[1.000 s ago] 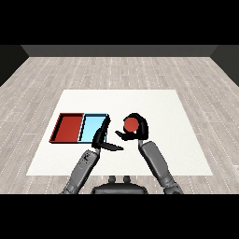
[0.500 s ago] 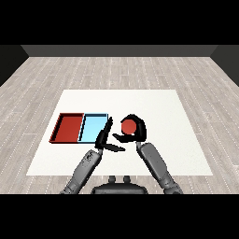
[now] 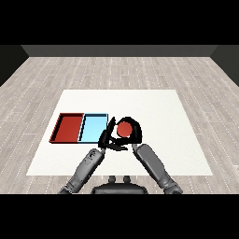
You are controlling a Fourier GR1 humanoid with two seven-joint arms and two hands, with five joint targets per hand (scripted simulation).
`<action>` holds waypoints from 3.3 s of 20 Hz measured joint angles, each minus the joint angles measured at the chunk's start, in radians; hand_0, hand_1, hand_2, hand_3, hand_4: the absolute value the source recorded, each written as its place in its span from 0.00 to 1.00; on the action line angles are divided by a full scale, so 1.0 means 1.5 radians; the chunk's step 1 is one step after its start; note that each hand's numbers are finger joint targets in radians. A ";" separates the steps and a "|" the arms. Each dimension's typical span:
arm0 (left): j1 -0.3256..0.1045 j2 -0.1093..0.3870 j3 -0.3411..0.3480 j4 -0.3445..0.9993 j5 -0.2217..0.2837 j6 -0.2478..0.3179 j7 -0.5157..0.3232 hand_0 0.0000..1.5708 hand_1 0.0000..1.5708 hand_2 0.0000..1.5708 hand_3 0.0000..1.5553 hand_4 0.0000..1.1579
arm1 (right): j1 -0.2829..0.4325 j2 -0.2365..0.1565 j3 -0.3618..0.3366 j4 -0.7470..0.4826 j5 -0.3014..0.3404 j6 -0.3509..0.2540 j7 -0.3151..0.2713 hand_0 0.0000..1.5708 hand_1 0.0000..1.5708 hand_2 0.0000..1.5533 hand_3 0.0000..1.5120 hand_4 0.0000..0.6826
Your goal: Pick the red can and put it in the red box
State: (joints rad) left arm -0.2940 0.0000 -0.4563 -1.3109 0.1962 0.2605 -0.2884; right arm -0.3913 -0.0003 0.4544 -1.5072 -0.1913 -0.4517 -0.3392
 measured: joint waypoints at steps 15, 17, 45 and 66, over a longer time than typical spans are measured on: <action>-0.029 0.008 -0.033 0.028 0.053 0.016 -0.017 0.00 0.00 0.00 0.00 0.00 | -0.033 -0.005 0.036 0.022 -0.044 -0.025 -0.024 0.96 0.96 0.94 0.93 0.93; -0.030 0.009 -0.041 0.033 0.063 0.045 -0.031 0.00 0.00 0.00 0.00 0.71 | -0.040 -0.006 0.045 0.022 -0.039 -0.038 -0.012 0.98 0.98 0.95 0.93 0.95; -0.058 0.007 -0.046 0.063 0.122 0.212 -0.107 1.00 1.00 1.00 0.97 0.99 | -0.033 -0.003 0.068 0.006 -0.006 -0.053 0.064 0.00 0.00 0.00 0.00 0.00; -0.058 0.002 -0.002 0.058 0.074 0.230 -0.102 1.00 1.00 0.99 0.94 0.98 | 0.064 -0.029 -0.003 -0.119 -0.002 0.016 0.115 0.00 0.00 0.00 0.00 0.00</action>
State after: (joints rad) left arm -0.3817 0.0035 -0.4596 -1.2239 0.3072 0.6061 -0.4409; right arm -0.2952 -0.0436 0.4503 -1.6859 -0.1945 -0.4272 -0.1664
